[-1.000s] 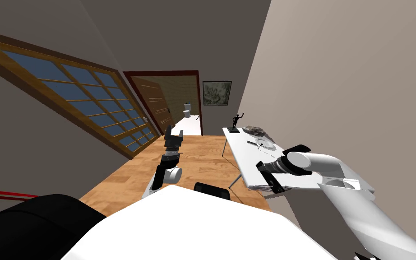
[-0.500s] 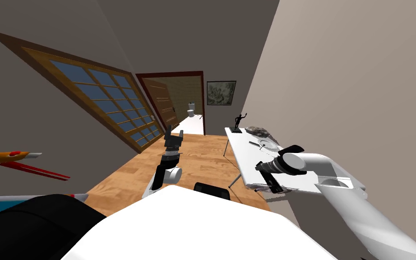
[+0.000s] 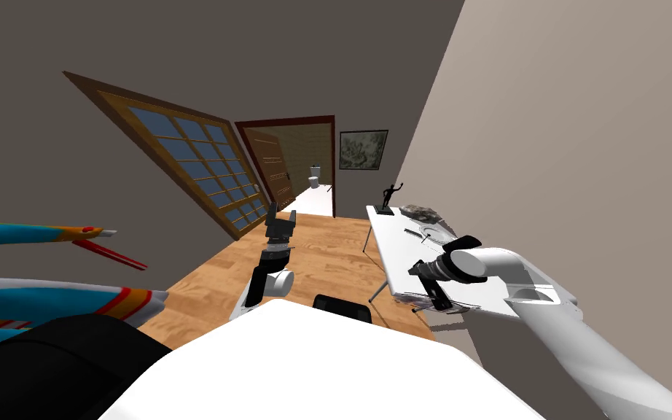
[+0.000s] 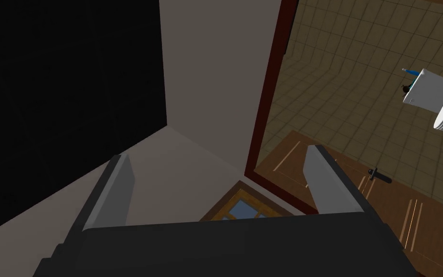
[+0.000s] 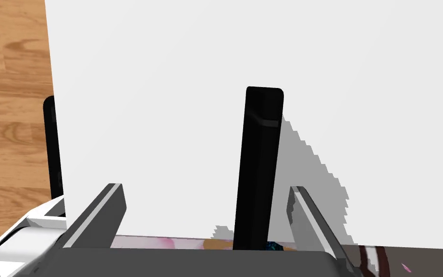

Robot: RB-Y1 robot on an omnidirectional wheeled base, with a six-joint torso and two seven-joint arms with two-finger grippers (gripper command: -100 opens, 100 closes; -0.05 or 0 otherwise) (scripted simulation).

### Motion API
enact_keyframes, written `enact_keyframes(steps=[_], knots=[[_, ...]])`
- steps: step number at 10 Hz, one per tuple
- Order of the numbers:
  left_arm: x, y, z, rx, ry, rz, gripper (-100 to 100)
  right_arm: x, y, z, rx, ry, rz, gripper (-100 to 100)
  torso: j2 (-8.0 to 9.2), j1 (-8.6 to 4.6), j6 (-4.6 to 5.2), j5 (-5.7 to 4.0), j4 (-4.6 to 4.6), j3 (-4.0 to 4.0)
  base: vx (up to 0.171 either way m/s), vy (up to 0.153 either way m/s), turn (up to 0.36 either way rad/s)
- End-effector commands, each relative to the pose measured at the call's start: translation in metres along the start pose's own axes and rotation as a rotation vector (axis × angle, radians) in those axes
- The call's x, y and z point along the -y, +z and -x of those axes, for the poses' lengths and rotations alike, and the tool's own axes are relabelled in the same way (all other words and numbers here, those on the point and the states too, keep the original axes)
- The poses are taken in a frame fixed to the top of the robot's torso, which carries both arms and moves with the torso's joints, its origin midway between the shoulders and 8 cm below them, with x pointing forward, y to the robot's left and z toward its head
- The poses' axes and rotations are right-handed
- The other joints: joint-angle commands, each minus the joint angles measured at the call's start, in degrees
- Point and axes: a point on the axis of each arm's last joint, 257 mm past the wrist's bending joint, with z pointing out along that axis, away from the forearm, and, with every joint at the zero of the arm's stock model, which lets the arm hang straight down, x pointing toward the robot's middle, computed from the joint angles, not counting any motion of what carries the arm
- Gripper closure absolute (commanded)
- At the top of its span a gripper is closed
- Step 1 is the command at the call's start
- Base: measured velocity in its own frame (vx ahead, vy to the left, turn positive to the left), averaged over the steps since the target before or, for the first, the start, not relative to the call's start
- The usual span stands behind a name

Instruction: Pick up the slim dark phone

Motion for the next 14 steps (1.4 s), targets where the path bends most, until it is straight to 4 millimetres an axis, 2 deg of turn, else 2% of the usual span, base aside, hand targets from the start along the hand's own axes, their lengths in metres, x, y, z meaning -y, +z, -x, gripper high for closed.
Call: enact_keyframes(steps=[1, 2, 5, 6, 10, 11, 12, 14], knots=[[0.000, 0.000, 0.000, 0.000, 0.000, 0.000, 0, 0.001, 0.000, 0.000, 0.000, 0.036, 0.000, -100, 0.00, 0.00, 0.00, 0.00, 0.00, 0.00, -0.024, -0.041, -0.010], [0.000, 0.000, 0.000, 0.000, 0.000, 0.000, 0, 0.009, 0.003, 0.002, 0.001, 0.029, -0.001, -100, -0.14, 0.09, 0.01, 0.01, -0.03, -0.08, -0.059, -0.056, 0.216], [0.000, 0.000, 0.000, 0.000, 0.000, 0.000, 0, 0.009, 0.003, 0.002, 0.001, 0.058, -0.001, -100, -0.16, 0.13, 0.01, 0.02, -0.04, -0.09, -0.033, -0.033, 0.035], [0.000, 0.000, 0.000, 0.000, 0.000, 0.000, 0, 0.009, 0.003, 0.002, 0.001, 0.062, -0.001, 100, -0.24, 0.21, 0.00, 0.04, -0.05, -0.14, 0.000, 0.000, 0.000], [0.000, 0.000, 0.000, 0.000, 0.000, 0.000, 0, 0.008, 0.003, 0.003, 0.001, 0.064, 0.003, 100, -0.34, 0.29, -0.09, 0.00, -0.09, -0.20, 0.000, -0.002, -0.003], [0.000, 0.000, 0.000, 0.000, 0.000, 0.000, 0, 0.007, 0.003, 0.003, 0.002, 0.064, 0.003, 0, -0.34, 0.27, -0.10, -0.01, -0.09, -0.21, 0.000, 0.000, 0.000], [0.000, 0.000, 0.000, 0.000, 0.000, 0.000, 0, 0.001, 0.000, 0.000, 0.000, 0.052, 0.000, 100, -0.35, 0.26, -0.10, -0.01, -0.09, -0.21, 0.057, 0.056, -0.198], [0.000, 0.000, 0.000, 0.000, 0.000, 0.000, 0, -0.007, -0.004, -0.002, -0.001, 0.042, -0.001, 100, -0.59, 0.53, -0.11, 0.04, -0.12, -0.34, 0.091, 0.095, -0.166]])
